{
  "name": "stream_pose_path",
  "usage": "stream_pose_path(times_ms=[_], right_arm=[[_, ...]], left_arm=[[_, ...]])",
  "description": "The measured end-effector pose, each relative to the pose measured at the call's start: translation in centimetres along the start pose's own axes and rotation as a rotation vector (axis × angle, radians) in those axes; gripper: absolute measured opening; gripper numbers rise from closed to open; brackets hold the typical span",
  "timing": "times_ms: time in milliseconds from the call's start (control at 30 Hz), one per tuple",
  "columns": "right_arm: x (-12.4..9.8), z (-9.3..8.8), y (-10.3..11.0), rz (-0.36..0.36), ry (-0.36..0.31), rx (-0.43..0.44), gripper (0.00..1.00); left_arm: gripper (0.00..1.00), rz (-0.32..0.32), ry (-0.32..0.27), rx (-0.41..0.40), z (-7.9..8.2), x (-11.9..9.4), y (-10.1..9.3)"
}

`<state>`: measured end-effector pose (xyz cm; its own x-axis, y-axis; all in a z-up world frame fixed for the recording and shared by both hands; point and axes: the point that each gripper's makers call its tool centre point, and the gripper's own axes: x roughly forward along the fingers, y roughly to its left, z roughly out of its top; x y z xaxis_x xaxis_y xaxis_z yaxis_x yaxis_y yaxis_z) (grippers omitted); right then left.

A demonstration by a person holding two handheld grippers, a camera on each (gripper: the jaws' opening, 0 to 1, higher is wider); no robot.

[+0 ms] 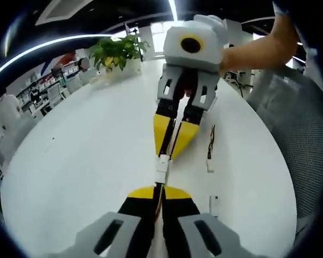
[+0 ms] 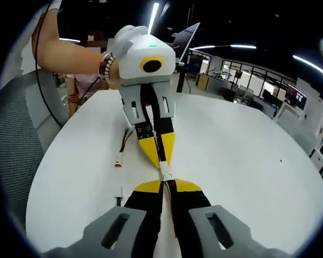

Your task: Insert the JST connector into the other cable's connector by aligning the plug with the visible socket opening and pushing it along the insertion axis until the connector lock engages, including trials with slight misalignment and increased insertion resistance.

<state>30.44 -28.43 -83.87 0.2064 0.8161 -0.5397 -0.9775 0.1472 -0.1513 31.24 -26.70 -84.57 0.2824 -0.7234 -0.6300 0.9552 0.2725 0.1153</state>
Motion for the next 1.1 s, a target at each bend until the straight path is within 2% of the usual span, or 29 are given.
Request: stream_pose_path(times_ms=[333,533,600,700,733,867,1100], right_arm=[[0.3,-0.6,-0.1,-0.022,0.003,0.042,0.05],[0.5,-0.8,0.2,-0.021,0.012,0.056,0.13],[0.0,-0.1,-0.1,-0.03,0.001,0.066,0.14],[-1.0,1.7,-1.1,-0.056,-0.05,0.059,0.11],[-1.5,2.2,-1.5,-0.07,-0.062,0.059,0.11],[-2.8,3.4,-1.9,-0.093,-0.086,0.055,0.11],[-3.8,4.2,-0.8,-0.089,-0.092,0.035,0.11]], left_arm=[[0.0,0.017,-0.001,-0.047,0.0,-0.1,0.0],[0.11,0.041,0.005,-0.064,0.0,-0.2,0.2],[0.13,0.055,0.007,-0.063,-0.1,-0.5,0.2],[0.13,0.069,-0.046,-0.107,0.6,-1.2,0.4],[0.13,0.081,-0.047,-0.11,0.7,-1.6,0.6],[0.14,0.112,-0.067,-0.111,1.3,-2.9,0.9],[0.2,0.127,-0.108,-0.119,2.6,-4.4,-0.3]])
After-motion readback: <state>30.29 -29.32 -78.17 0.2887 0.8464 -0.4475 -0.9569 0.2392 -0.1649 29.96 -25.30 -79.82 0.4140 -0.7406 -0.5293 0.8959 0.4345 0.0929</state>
